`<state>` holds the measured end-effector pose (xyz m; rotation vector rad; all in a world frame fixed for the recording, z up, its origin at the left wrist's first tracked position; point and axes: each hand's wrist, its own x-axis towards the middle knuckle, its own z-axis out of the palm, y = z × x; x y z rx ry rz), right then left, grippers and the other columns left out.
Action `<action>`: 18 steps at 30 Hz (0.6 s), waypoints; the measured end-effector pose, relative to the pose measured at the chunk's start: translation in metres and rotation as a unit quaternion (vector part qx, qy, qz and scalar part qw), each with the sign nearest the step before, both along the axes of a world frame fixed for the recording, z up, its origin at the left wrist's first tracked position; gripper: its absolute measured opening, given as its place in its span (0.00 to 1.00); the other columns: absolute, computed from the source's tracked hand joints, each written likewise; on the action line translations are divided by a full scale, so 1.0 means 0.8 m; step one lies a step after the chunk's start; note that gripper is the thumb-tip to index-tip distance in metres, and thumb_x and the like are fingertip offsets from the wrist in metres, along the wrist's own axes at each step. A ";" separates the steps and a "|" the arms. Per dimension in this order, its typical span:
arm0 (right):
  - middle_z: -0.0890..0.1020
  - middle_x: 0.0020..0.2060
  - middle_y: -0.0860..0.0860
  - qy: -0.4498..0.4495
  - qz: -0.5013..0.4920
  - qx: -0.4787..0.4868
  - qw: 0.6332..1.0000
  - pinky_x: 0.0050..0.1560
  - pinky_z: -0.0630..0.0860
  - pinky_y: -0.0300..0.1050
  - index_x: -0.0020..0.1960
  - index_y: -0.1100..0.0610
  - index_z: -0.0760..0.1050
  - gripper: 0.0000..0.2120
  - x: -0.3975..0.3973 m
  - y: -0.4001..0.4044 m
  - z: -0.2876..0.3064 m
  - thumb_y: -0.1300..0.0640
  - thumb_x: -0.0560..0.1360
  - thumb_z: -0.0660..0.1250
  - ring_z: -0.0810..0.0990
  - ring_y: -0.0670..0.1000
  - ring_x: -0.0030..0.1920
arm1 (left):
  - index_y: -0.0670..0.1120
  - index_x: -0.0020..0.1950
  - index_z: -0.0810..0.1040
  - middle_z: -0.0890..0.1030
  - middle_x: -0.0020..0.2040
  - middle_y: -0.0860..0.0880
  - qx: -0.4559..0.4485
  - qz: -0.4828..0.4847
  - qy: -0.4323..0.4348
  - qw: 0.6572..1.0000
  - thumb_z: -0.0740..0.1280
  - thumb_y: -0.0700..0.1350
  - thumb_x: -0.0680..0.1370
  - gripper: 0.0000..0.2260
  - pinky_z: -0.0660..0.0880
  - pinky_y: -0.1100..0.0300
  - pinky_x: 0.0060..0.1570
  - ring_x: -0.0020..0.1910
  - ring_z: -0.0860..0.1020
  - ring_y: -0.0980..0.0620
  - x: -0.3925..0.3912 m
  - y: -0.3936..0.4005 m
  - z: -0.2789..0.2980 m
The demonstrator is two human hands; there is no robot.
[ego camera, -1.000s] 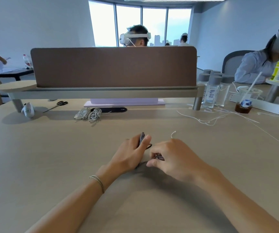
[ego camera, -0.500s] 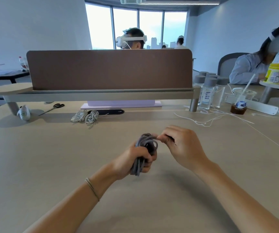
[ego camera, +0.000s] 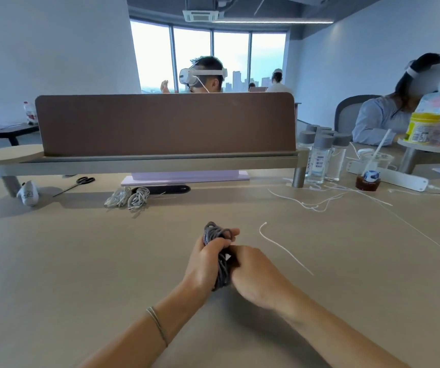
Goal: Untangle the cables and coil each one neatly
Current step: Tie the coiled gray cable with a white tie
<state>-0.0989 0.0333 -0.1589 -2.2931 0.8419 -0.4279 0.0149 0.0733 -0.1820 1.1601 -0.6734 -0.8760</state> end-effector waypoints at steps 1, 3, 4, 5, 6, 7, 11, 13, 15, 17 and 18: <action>0.82 0.33 0.45 -0.029 0.009 0.093 0.995 0.36 0.74 0.38 0.47 0.49 0.80 0.18 -0.002 -0.002 0.005 0.68 0.72 0.58 0.80 0.47 0.36 | 0.36 0.56 0.80 0.86 0.55 0.46 0.012 0.003 -0.018 1.000 0.66 0.40 0.76 0.12 0.77 0.46 0.62 0.59 0.81 0.45 0.000 -0.005 0.002; 0.84 0.34 0.42 -0.049 0.027 0.177 0.983 0.36 0.73 0.32 0.47 0.50 0.82 0.20 -0.006 -0.017 0.014 0.71 0.72 0.59 0.80 0.41 0.34 | 0.37 0.53 0.80 0.86 0.51 0.44 0.027 -0.002 -0.035 0.999 0.65 0.41 0.81 0.08 0.80 0.42 0.55 0.53 0.84 0.42 0.003 -0.018 0.012; 0.86 0.38 0.42 -0.040 0.037 0.168 0.984 0.37 0.73 0.31 0.47 0.49 0.84 0.20 -0.009 -0.030 0.017 0.71 0.73 0.60 0.81 0.38 0.37 | 0.36 0.51 0.79 0.86 0.48 0.42 0.034 -0.002 -0.041 0.999 0.64 0.42 0.82 0.09 0.82 0.43 0.47 0.47 0.85 0.42 0.006 -0.027 0.018; 0.87 0.41 0.41 -0.021 0.035 0.140 0.989 0.40 0.73 0.30 0.48 0.49 0.85 0.19 -0.011 -0.045 0.018 0.69 0.74 0.61 0.81 0.37 0.40 | 0.35 0.50 0.77 0.86 0.44 0.41 0.037 0.004 -0.050 0.998 0.64 0.43 0.82 0.10 0.82 0.46 0.42 0.41 0.85 0.43 0.010 -0.037 0.023; 0.87 0.41 0.41 0.008 0.020 0.097 0.995 0.42 0.74 0.32 0.48 0.51 0.86 0.17 -0.013 -0.064 0.019 0.67 0.74 0.62 0.82 0.38 0.42 | 0.36 0.48 0.76 0.84 0.39 0.41 0.040 0.014 -0.065 0.997 0.64 0.43 0.83 0.10 0.81 0.47 0.40 0.37 0.84 0.45 0.015 -0.048 0.030; 0.87 0.39 0.42 0.032 -0.005 0.055 0.998 0.46 0.77 0.36 0.47 0.51 0.86 0.15 -0.016 -0.086 0.019 0.65 0.73 0.63 0.83 0.40 0.44 | 0.37 0.46 0.75 0.82 0.35 0.42 0.043 0.021 -0.080 0.996 0.64 0.43 0.83 0.10 0.80 0.46 0.41 0.34 0.83 0.45 0.019 -0.060 0.034; 0.86 0.37 0.44 0.077 -0.127 -0.095 0.984 0.54 0.81 0.50 0.41 0.49 0.85 0.12 -0.037 -0.192 0.019 0.61 0.70 0.65 0.84 0.47 0.46 | 0.45 0.40 0.69 0.72 0.36 0.43 0.101 0.019 -0.126 0.987 0.72 0.36 0.76 0.12 0.73 0.52 0.40 0.33 0.74 0.47 0.032 -0.107 0.037; 0.86 0.39 0.45 0.094 -0.189 -0.130 0.969 0.54 0.80 0.51 0.42 0.48 0.84 0.13 -0.051 -0.250 0.020 0.62 0.73 0.64 0.83 0.50 0.48 | 0.45 0.37 0.69 0.71 0.35 0.44 0.119 0.012 -0.117 0.986 0.73 0.32 0.72 0.15 0.71 0.54 0.42 0.36 0.71 0.48 0.035 -0.132 0.031; 0.86 0.44 0.47 0.110 -0.236 -0.175 0.949 0.52 0.80 0.51 0.44 0.50 0.85 0.13 -0.061 -0.301 0.018 0.62 0.76 0.64 0.83 0.53 0.49 | 0.44 0.41 0.73 0.74 0.36 0.45 0.117 -0.001 -0.081 0.990 0.72 0.31 0.72 0.11 0.71 0.54 0.41 0.36 0.73 0.48 0.036 -0.152 0.023; 0.86 0.46 0.50 0.127 -0.266 -0.214 0.931 0.50 0.81 0.51 0.47 0.52 0.86 0.12 -0.067 -0.342 0.013 0.62 0.76 0.65 0.83 0.55 0.48 | 0.40 0.48 0.78 0.77 0.38 0.44 0.093 -0.034 -0.021 0.995 0.68 0.32 0.76 0.04 0.75 0.53 0.39 0.34 0.75 0.47 0.034 -0.162 0.018; 0.86 0.47 0.51 0.134 -0.279 -0.225 0.924 0.49 0.81 0.51 0.48 0.52 0.86 0.11 -0.068 -0.363 0.010 0.62 0.77 0.65 0.83 0.56 0.48 | 0.37 0.50 0.78 0.78 0.38 0.42 0.086 -0.053 -0.004 0.995 0.66 0.32 0.78 0.03 0.77 0.52 0.38 0.33 0.77 0.46 0.033 -0.169 0.016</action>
